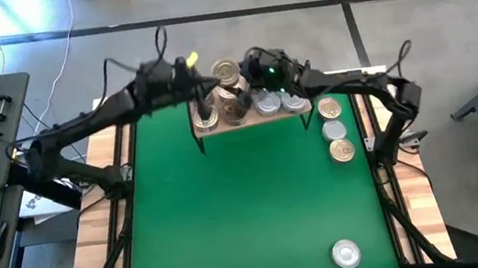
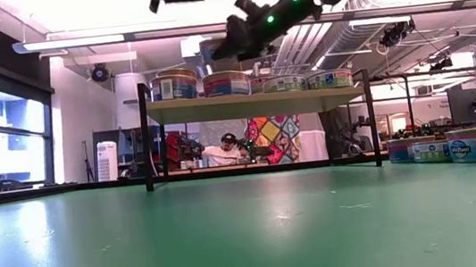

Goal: Stack canned seafood by type on shelf
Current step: Stack the blue tuna can on top of the other blue tuna can on the shelf

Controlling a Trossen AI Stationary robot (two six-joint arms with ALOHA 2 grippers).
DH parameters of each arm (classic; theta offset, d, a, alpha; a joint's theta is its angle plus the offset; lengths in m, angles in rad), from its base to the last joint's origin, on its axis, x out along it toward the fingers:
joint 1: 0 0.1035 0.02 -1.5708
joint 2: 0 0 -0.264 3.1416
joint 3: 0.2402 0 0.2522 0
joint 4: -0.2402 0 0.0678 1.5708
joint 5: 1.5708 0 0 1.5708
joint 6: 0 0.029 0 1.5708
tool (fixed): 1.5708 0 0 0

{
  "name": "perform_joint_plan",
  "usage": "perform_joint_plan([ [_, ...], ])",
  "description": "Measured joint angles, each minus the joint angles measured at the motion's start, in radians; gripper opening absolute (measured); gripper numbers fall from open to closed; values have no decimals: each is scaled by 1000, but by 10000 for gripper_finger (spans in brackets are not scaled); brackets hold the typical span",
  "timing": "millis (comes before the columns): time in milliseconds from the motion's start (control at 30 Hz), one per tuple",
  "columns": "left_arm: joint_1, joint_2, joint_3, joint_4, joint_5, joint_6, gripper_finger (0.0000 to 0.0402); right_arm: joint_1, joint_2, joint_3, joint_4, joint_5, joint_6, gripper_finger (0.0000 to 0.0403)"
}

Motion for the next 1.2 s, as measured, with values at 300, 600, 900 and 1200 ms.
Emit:
perform_joint_plan([
  [300, 173, 147, 0, 30, 194, -30, 0, -29, 105, 122, -149, -30, -7, 341],
  [600, 208, 238, 0, 39, 195, -32, 0, -29, 109, 121, -199, -25, -7, 341],
  [900, 214, 293, 2, 39, 234, -52, 0, -29, 108, 121, -249, -21, -17, 344],
  [1200, 216, 293, 2, 30, 253, -57, 0, -28, 106, 163, -344, -47, -38, 392],
])
